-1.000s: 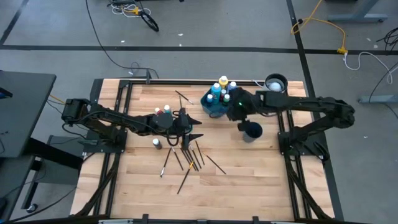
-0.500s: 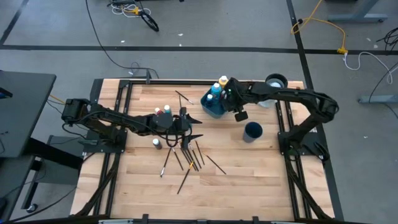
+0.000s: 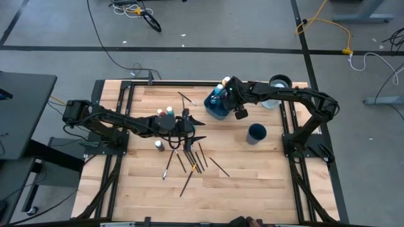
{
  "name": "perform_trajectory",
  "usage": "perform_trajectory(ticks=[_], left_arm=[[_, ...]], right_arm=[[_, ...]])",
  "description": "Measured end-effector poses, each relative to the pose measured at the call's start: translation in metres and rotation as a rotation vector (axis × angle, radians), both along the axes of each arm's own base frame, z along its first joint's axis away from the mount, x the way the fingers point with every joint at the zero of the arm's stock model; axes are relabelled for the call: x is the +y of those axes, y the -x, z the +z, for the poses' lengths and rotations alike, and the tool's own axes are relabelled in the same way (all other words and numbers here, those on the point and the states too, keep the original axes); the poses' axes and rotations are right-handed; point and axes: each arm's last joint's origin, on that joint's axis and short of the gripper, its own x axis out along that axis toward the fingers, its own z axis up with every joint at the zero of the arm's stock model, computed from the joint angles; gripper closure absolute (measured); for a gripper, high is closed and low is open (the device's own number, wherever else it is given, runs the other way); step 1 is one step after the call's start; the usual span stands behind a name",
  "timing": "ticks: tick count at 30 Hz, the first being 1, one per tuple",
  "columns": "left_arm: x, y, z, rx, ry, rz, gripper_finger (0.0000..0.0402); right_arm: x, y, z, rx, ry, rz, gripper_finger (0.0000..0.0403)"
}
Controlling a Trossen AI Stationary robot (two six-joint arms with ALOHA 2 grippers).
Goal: Pick & Place Paint Supplies
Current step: Put the dark blue paint bottle into the blue bin, then put the light blue paint bottle into the blue bin
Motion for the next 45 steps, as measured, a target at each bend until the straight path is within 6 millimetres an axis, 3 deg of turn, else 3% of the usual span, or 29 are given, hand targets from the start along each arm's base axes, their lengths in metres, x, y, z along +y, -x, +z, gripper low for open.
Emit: perform_trajectory(ticks=[7, 15, 20, 27, 33, 37, 42, 45], left_arm=[[0.0, 0.0, 0.0, -0.003, 0.027, 0.006, 0.0136], [0.0, 0.0, 0.0, -0.011, 0.086, 0.02, 0.0136], [0.0, 0.0, 0.0, -0.012, 0.086, 0.02, 0.0136], [0.0, 0.0, 0.0, -0.014, 0.108, 0.025, 0.0136], [-0.001, 0.0, 0.0, -0.02, 0.167, 0.001, 0.0136], [-0.003, 0.0, 0.0, -0.012, 0.173, -0.045, 0.0136], [-0.002, 0.001, -0.003, 0.024, 0.158, -0.026, 0.0136], [0.002, 0.005, -0.013, 0.125, 0.101, 0.077, 0.0136]], right_arm=[[-0.007, -0.011, 0.009, -0.127, 0.102, -0.003, 0.0178], [0.002, -0.012, 0.009, -0.068, 0.172, -0.088, 0.0191], [0.026, -0.01, 0.019, -0.044, 0.17, -0.103, 0.0206], [0.073, -0.002, 0.052, -0.203, 0.049, -0.148, 0.0232], [0.111, 0.006, 0.075, -0.395, -0.376, -0.159, 0.0259], [0.131, 0.001, 0.067, -0.45, -0.586, -0.079, 0.0268], [0.151, -0.005, 0.039, -0.564, -0.621, 0.047, 0.0271], [0.157, -0.005, 0.025, -0.699, -0.606, 0.13, 0.0271]])
